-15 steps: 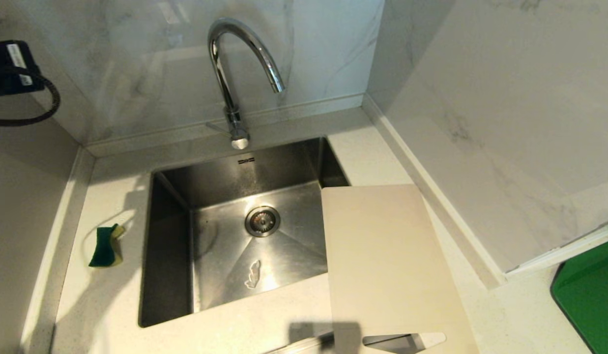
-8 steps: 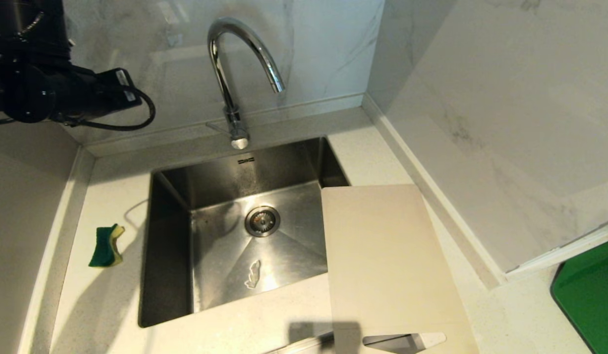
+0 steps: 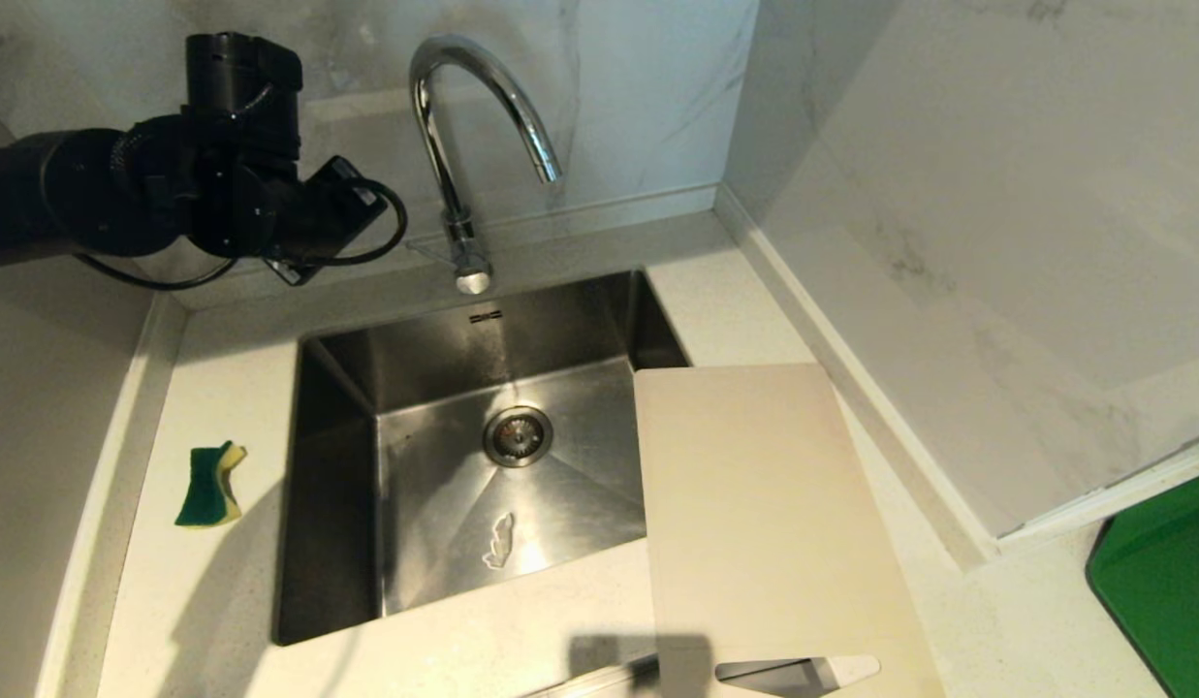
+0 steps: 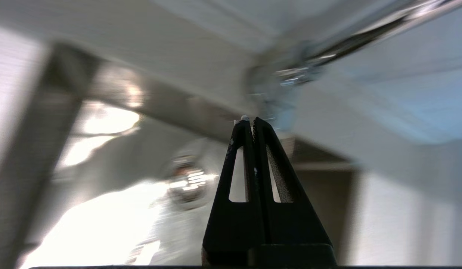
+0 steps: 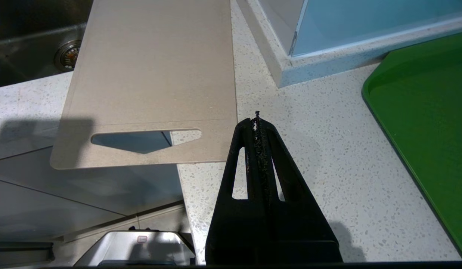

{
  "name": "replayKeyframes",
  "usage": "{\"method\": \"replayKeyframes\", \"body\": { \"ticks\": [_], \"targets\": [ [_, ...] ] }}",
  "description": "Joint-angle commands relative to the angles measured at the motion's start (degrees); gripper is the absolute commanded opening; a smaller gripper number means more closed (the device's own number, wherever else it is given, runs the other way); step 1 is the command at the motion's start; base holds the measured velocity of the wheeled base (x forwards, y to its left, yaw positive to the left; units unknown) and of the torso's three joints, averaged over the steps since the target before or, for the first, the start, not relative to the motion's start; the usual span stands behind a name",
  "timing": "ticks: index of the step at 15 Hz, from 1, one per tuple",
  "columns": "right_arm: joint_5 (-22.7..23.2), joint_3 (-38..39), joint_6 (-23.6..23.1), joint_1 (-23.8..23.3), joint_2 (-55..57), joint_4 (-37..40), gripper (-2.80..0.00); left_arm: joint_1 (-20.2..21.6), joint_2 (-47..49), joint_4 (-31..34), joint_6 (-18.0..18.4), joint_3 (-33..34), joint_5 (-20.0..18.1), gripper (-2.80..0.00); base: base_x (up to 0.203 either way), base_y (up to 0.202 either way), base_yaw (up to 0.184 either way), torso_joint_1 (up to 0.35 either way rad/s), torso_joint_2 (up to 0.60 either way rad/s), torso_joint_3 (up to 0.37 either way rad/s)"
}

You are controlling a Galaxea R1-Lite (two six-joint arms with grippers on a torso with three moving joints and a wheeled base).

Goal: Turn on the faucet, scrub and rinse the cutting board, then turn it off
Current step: Turn on the tap

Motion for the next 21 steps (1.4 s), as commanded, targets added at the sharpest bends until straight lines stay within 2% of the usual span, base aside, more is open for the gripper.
{"method": "replayKeyframes", "body": {
  "ticks": [1,4,9,12,17,21],
  "targets": [
    [0.03,0.0,0.01,-0.02,-0.03,-0.02,-2.8,-1.11,3.35,-3.9,-2.35,-0.11,-0.27,-2.8,0.0,0.0,0.0,0.0,0.0,0.0],
    [0.03,0.0,0.01,0.04,-0.03,-0.02,-2.8,-1.28,6.3,-11.54,-2.77,-0.11,-0.97,-2.8,0.0,0.0,0.0,0.0,0.0,0.0],
    [0.03,0.0,0.01,0.03,-0.05,-0.02,-2.8,-2.12,8.75,-15.7,-3.31,-0.2,-2.43,-2.8,0.0,0.0,0.0,0.0,0.0,0.0],
    [0.11,0.0,0.01,0.04,-0.04,-0.02,-2.8,-2.12,9.02,-16.04,-4.61,-0.11,-2.92,-2.8,0.0,0.0,0.0,0.0,0.0,0.0],
    [0.03,0.0,0.01,0.03,-0.04,-0.02,-2.8,-2.12,9.15,-17.71,-3.39,-0.11,-3.92,-2.8,0.0,0.0,0.0,0.0,0.0,0.0],
    [0.03,0.0,0.01,0.04,-0.05,-0.02,-2.8,-2.96,9.2,-17.72,-3.78,-0.02,-4.02,-2.8,0.0,0.0,0.0,0.0,0.0,0.0]
  ]
}}
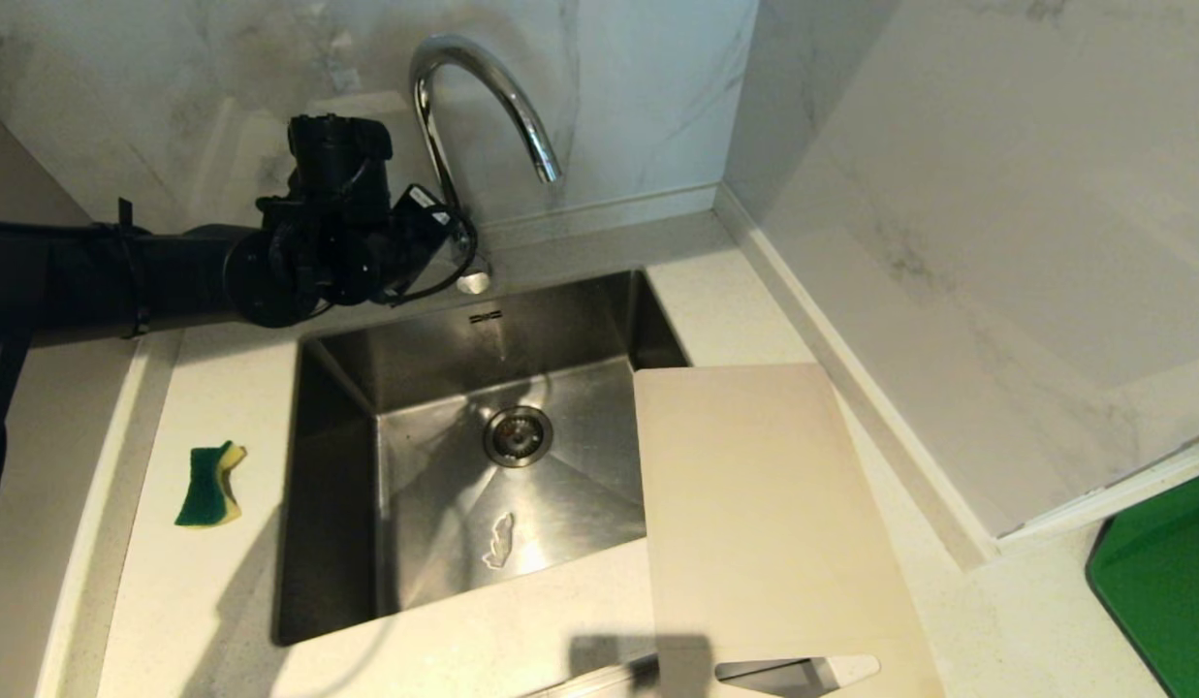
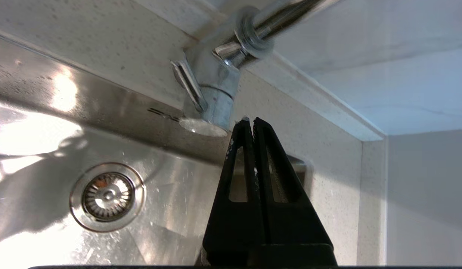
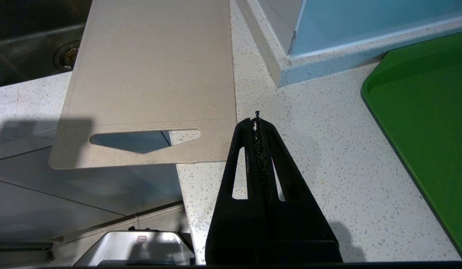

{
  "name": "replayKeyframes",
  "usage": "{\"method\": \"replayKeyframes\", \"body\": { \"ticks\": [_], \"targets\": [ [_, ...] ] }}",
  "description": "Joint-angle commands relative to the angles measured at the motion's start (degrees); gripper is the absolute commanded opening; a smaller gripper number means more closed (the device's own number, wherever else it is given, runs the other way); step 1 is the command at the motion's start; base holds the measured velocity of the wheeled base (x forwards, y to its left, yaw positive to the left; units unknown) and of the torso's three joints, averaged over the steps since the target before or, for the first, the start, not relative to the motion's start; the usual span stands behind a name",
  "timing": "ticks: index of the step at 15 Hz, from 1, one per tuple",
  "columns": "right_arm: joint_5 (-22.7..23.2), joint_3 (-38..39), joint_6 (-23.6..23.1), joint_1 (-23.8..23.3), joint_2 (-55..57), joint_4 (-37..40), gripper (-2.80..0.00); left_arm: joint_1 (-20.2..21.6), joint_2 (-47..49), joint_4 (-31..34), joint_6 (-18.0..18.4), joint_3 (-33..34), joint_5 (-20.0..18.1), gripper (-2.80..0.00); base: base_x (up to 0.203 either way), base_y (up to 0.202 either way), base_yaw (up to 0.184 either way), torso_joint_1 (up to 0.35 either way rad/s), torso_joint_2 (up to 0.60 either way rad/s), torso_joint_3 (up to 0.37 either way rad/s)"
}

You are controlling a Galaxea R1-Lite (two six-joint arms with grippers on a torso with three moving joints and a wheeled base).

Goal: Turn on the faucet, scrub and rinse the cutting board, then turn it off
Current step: Turn on the tap

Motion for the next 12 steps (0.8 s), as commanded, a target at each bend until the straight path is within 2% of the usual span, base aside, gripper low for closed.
{"method": "replayKeyframes", "body": {
  "ticks": [1,4,5,8,12],
  "targets": [
    [0.02,0.0,0.01,-0.02,-0.01,-0.05,-2.8,-0.63,-0.08,0.26,-0.6,0.03,0.19,-2.8,0.0,0.0,0.0,0.0,0.0,0.0],
    [0.02,0.0,0.01,0.03,-0.01,-0.05,-2.8,-0.63,0.89,0.09,-0.78,0.03,0.19,-2.8,0.0,0.0,0.0,0.0,0.0,0.0],
    [0.02,0.0,0.01,0.04,0.03,-0.05,-2.8,-0.63,1.05,-0.15,-0.78,0.03,0.19,0.0,0.0,0.0,0.0,0.0,0.0,0.0],
    [0.02,0.0,0.01,0.04,0.04,-0.05,-2.8,-1.94,1.51,-3.33,0.34,0.03,0.88,0.0,0.0,0.0,0.0,0.0,0.0,0.0],
    [0.02,0.0,0.01,0.03,0.04,-0.05,-2.8,-1.66,2.21,-2.2,-0.45,-0.02,0.87,0.0,0.0,0.0,0.0,0.0,0.0,0.0]
  ]
}}
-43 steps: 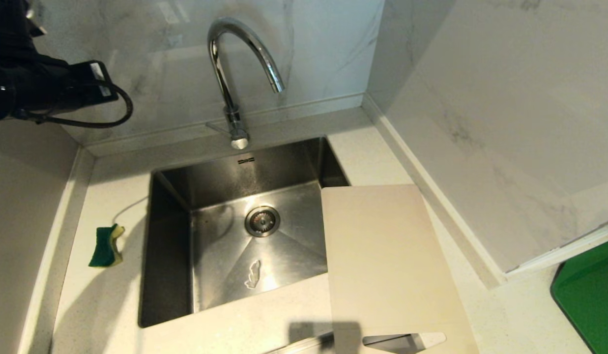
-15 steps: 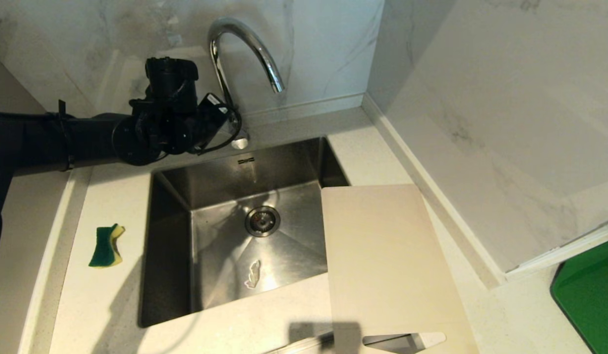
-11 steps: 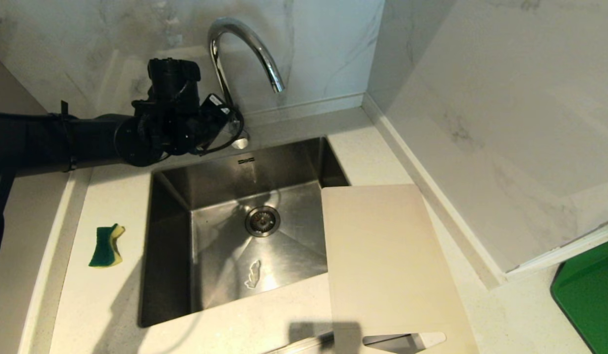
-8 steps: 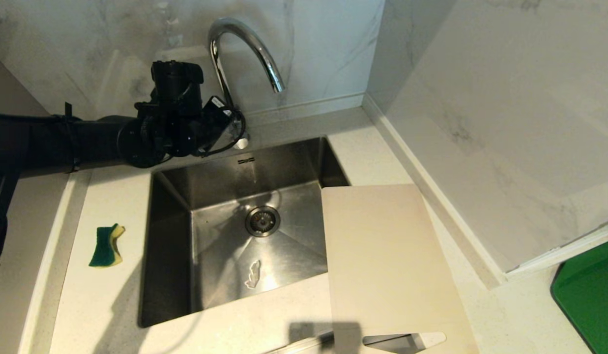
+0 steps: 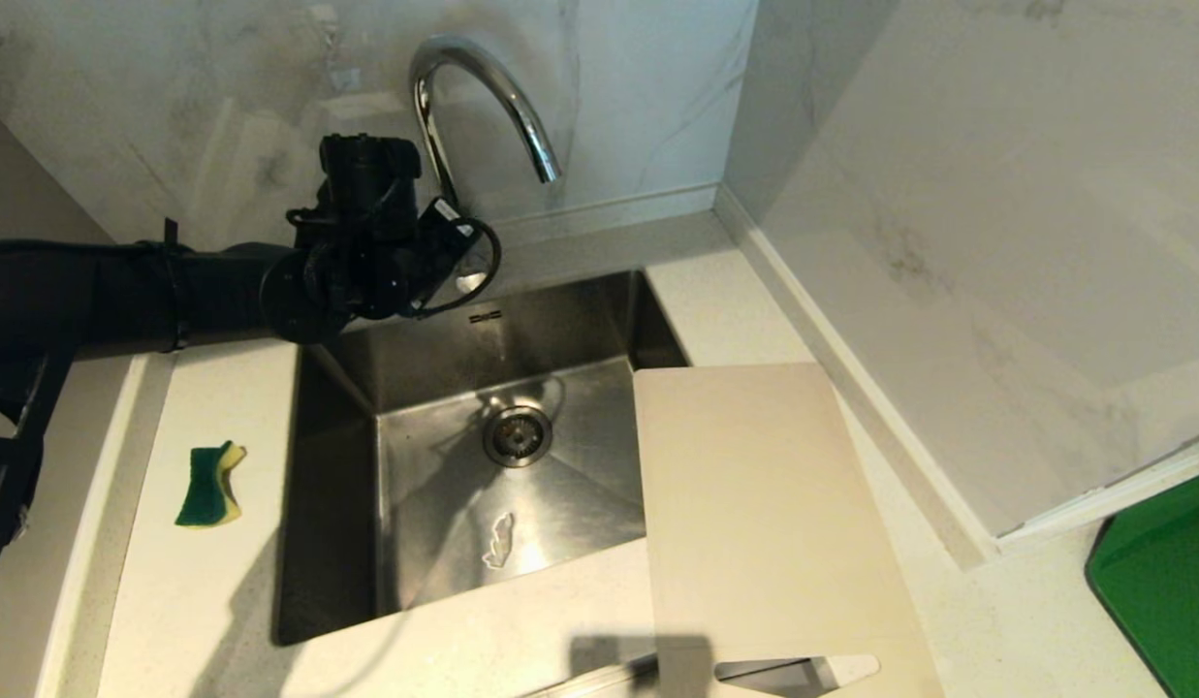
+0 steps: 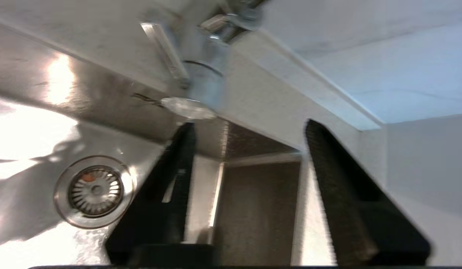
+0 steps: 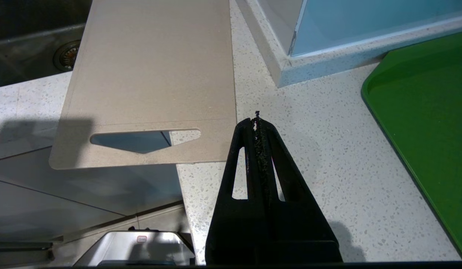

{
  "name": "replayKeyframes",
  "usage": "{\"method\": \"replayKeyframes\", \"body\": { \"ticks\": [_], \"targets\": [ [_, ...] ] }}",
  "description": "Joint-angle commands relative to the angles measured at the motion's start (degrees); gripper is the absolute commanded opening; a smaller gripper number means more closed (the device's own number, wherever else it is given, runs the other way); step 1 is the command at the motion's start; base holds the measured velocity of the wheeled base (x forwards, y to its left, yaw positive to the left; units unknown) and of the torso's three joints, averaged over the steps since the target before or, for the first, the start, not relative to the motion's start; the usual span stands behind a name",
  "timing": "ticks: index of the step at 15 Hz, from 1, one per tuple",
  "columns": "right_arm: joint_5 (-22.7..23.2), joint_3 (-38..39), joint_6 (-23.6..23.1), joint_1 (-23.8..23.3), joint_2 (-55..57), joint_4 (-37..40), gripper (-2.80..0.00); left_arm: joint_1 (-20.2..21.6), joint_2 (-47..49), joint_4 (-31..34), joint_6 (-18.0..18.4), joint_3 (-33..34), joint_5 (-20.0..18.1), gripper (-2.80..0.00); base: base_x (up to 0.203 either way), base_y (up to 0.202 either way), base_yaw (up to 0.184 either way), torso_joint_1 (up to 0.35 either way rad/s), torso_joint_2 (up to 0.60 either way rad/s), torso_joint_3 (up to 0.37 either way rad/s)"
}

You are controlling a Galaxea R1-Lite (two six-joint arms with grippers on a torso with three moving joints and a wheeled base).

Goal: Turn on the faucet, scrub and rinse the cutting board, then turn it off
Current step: Turn on the tap

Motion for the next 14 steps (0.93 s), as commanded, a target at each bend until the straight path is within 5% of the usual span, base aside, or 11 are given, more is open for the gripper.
{"method": "replayKeyframes", "body": {
  "ticks": [1,6,14],
  "targets": [
    [0.01,0.0,0.03,0.05,0.01,-0.04,-2.8,0.39,0.34,0.56,-1.13,0.0,0.34,0.0,0.0,0.0,0.0,0.0,0.0,0.0],
    [0.01,0.0,0.03,0.03,-0.03,-0.04,-2.8,0.81,1.27,4.09,-0.55,-0.08,6.45,0.0,0.0,0.0,0.0,0.0,0.0,0.0],
    [0.01,0.0,0.03,0.05,0.0,-0.04,-2.8,3.01,1.38,3.31,1.24,-0.11,9.24,0.0,0.0,0.0,0.0,0.0,0.0,0.0]
  ]
}}
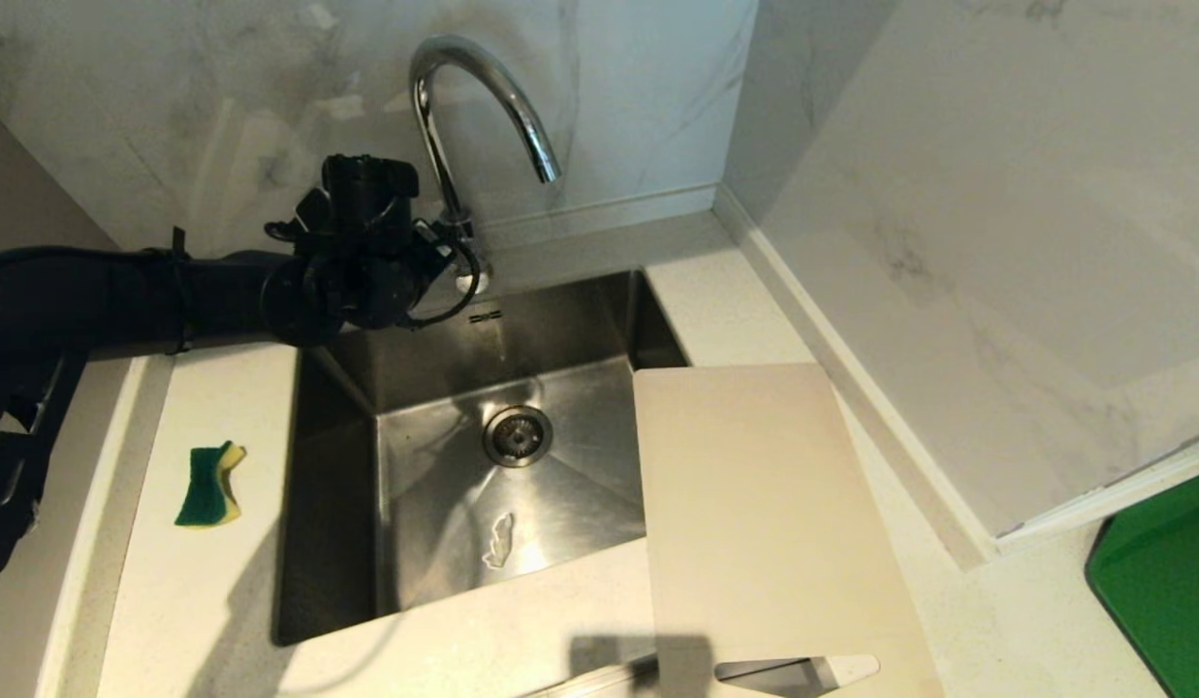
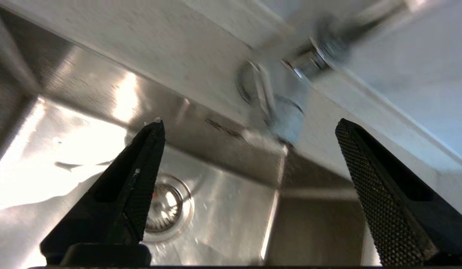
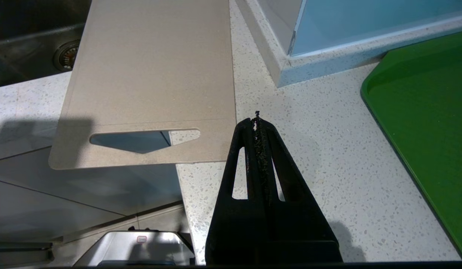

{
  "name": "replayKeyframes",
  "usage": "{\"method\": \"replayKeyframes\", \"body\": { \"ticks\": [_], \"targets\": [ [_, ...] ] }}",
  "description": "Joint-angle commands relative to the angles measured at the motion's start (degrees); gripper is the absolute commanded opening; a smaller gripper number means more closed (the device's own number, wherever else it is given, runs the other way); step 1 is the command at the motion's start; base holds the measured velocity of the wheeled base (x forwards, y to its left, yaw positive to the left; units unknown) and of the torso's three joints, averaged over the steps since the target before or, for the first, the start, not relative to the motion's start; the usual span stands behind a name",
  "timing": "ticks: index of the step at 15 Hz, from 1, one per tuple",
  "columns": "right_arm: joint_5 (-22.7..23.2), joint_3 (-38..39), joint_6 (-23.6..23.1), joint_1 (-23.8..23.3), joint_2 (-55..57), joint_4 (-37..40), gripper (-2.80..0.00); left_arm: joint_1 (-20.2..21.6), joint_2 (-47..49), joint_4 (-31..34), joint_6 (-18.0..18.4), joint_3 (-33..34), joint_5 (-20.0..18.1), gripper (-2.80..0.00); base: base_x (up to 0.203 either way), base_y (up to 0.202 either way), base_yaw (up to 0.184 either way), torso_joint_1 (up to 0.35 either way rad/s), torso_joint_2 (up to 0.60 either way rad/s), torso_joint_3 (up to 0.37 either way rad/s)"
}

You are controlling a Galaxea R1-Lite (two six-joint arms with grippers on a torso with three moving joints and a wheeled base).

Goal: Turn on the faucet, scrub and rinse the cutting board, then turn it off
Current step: Turn on the tap

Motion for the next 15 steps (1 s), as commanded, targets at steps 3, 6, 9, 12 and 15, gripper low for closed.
{"method": "replayKeyframes", "body": {
  "ticks": [3,6,9,12,15],
  "targets": [
    [0.01,0.0,0.0,-0.03,0.0,-0.04,-2.8,1.66,1.17,-3.53,1.54,-0.09,2.28,0.0,0.0,0.0,0.0,0.0,0.0,0.0],
    [0.01,0.0,0.0,0.03,-0.05,-0.04,-2.8,1.67,2.37,-7.71,4.32,-0.09,2.99,0.0,0.0,0.0,0.0,0.0,0.0,0.0],
    [0.01,0.0,0.0,0.04,0.02,-0.04,-2.8,1.56,3.43,-9.08,4.39,-0.17,2.96,0.0,0.0,0.0,0.0,0.0,0.0,0.0],
    [0.01,0.0,0.0,0.04,0.03,-0.04,-2.8,1.5,4.61,-10.7,4.39,-0.17,2.92,0.0,0.0,0.0,0.0,0.0,0.0,0.0],
    [0.01,0.0,0.0,0.04,0.04,-0.04,-2.8,1.58,5.2,-12.21,4.74,-0.25,2.81,0.0,0.0,0.0,0.0,0.0,0.0,0.0]
  ]
}}
